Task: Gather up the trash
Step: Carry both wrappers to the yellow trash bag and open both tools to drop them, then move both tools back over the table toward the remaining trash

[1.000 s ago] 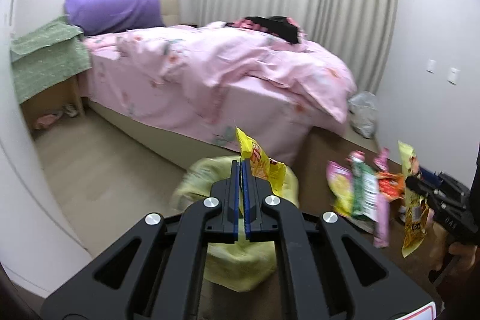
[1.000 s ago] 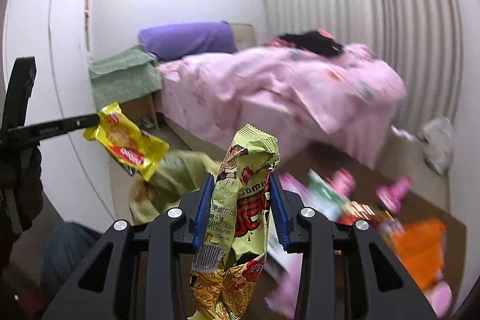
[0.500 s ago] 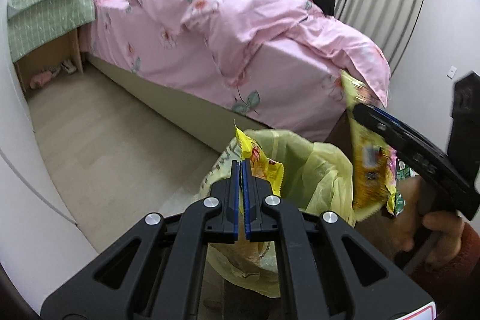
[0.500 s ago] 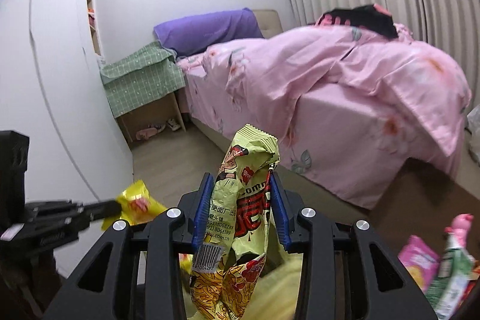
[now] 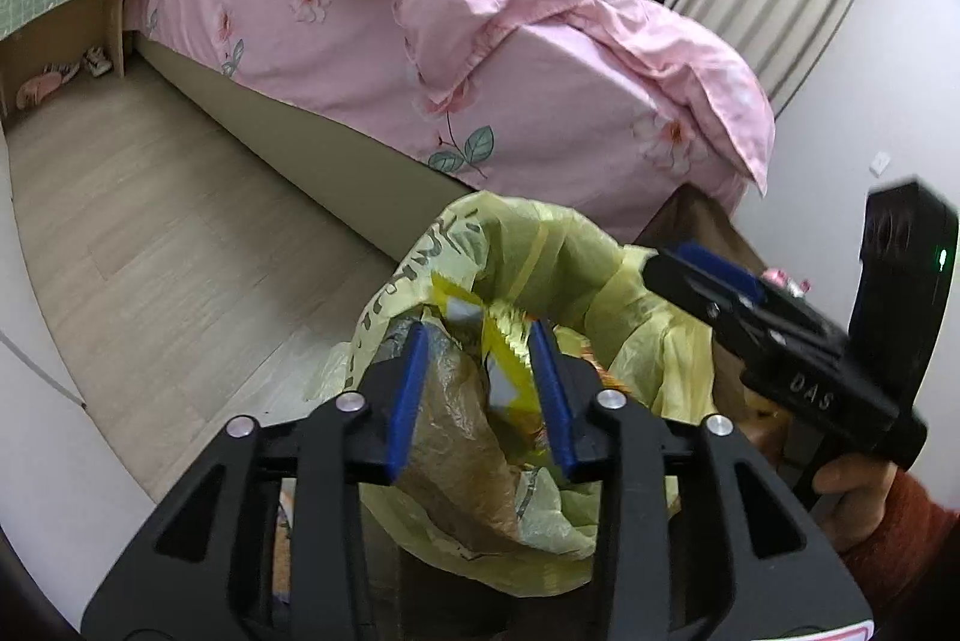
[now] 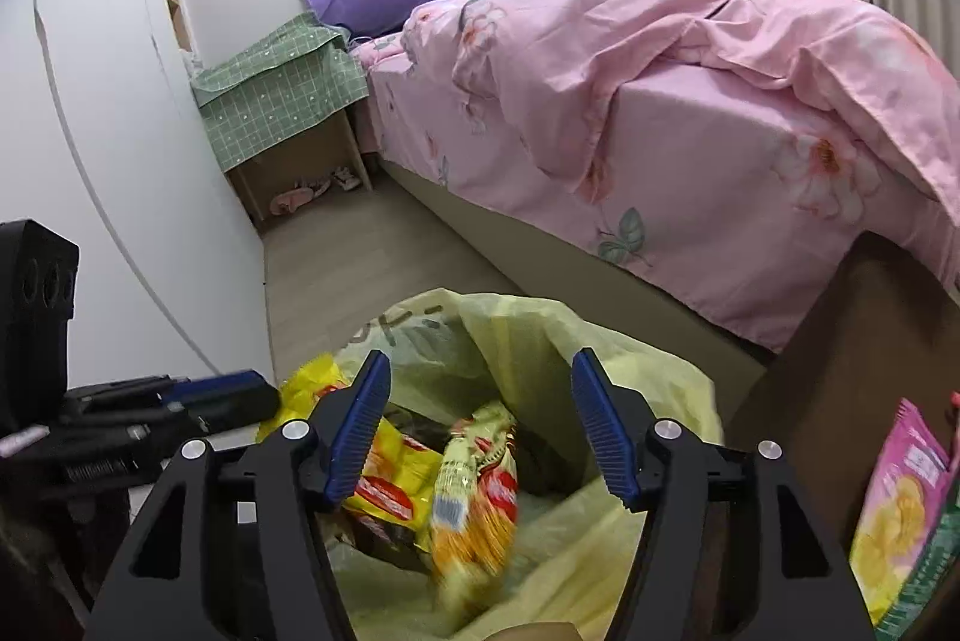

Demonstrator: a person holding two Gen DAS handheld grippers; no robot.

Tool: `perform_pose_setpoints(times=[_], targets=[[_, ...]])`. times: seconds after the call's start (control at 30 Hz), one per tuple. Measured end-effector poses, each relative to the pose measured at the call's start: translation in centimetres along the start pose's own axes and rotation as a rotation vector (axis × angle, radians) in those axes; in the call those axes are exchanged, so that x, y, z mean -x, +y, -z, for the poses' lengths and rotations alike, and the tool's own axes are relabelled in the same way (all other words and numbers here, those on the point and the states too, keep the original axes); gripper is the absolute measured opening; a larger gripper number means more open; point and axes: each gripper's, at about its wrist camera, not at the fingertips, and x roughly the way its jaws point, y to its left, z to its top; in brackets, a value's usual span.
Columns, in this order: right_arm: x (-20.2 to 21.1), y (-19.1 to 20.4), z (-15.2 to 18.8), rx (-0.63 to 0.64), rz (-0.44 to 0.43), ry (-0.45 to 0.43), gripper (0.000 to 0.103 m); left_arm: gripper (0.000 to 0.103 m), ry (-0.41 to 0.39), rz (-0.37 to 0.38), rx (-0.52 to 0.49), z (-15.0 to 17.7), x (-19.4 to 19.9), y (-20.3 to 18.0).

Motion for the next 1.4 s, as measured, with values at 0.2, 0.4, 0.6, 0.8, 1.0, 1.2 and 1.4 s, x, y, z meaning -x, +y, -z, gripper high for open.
perform_pose_setpoints(times=[0.2,0.4,0.6,0.8,1.0,1.2,1.4], targets=[[3.7,-1.4,0.1,-0.015,0.036,-0.033,0.06,0.039,-0.058,0.001,0.08,-0.6,1.6,0.6],[9.7,-4.0,2.0,0.011,0.122,-0.064,0.06,0.04,-0.103,-0.014,0.069,-0.3,3.3,-1.4],[16.5,-7.8,6.1,-0.017,0.178,-0.023,0.066,0.041,-0.088,0.043,-0.068,1.2,2.8,-7.7],[23.2,-11.1,10.2,0.0,0.371,-0.006,0.066,0.041,-0.003,0.137,-0.226,3.2,0.7,-15.6],[27.7,-16.9,13.4,-0.156,0.44,0.0,0.066,0.041,0.029,0.192,-0.304,4.6,-0.7,-21.2],[31.7,-20.7,14.8,-0.209,0.524,-0.053,0.066,0.041,0.031,0.256,-0.404,5.5,-1.4,-26.5],[33.9,-25.4,15.9,-0.263,0.524,-0.063,0.066,0.041,0.058,0.269,-0.442,6.9,-3.1,-30.2]])
